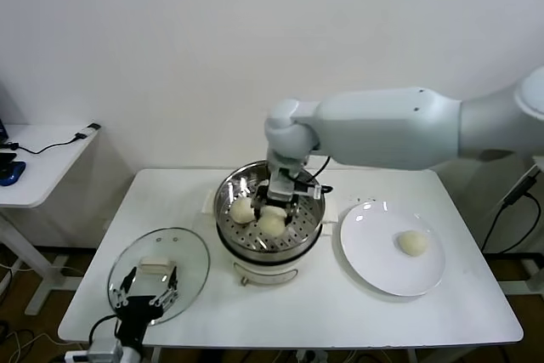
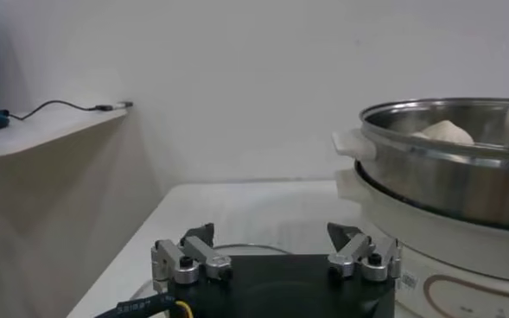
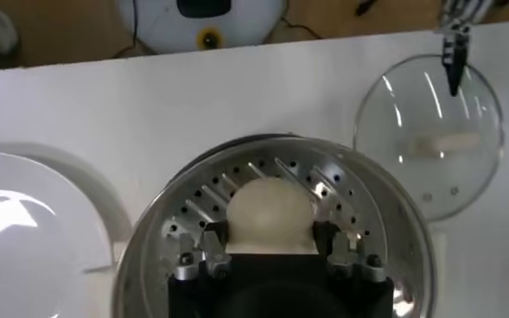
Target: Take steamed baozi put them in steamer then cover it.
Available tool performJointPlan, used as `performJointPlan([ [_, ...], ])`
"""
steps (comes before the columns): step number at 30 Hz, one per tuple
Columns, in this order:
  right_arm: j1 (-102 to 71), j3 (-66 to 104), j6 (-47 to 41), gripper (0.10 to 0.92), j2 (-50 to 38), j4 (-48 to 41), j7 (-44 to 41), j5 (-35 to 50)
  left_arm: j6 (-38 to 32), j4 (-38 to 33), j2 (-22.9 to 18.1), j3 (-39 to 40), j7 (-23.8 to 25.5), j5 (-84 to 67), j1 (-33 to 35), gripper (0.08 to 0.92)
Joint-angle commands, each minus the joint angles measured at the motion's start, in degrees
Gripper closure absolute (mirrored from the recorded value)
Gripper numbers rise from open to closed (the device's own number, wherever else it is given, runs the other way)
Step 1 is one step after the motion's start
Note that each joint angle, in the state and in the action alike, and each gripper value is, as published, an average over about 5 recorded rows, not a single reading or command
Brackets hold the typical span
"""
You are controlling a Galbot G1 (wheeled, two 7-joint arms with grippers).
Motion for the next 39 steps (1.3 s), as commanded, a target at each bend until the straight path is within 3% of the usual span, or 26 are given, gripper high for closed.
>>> performJointPlan([
  [1, -8.31, 0.17, 3.03, 0.376, 4.67, -5.67, 0.91, -5.16, -0.02, 0.32, 0.07, -0.03, -0.01, -0.17, -0.19, 0.177],
  [9, -8.52, 0.57, 3.44, 0.376, 4.52, -6.77, 1.71, -4.75, 0.12, 0.65, 0.08, 0.19, -0.01, -0.18, -0.54, 0.177],
  [17, -3.48, 1.76, 5.19, 0.227, 3.61, -6.82, -0.33, 0.02, 0.24, 0.59, 0.09, 0.21, 0.01, -0.18, -0.56, 0.177],
  [23, 5.71, -1.18, 5.91, 0.203, 0.89, -7.3, -5.63, 8.44, 0.34, 0.33, -0.04, 0.28, 0.09, -0.13, -0.42, 0.177],
  [31, 16.07, -10.56, -7.27, 0.203, -12.93, -14.51, -10.12, 23.52, 0.32, -0.06, 0.09, 0.03, 0.1, -0.3, -0.44, 0.177],
  [39, 15.05, -18.67, -19.7, 0.203, -28.78, -11.97, -9.09, 24.93, 0.35, 0.24, 0.14, 0.01, 0.14, -0.47, -0.96, 0.177],
])
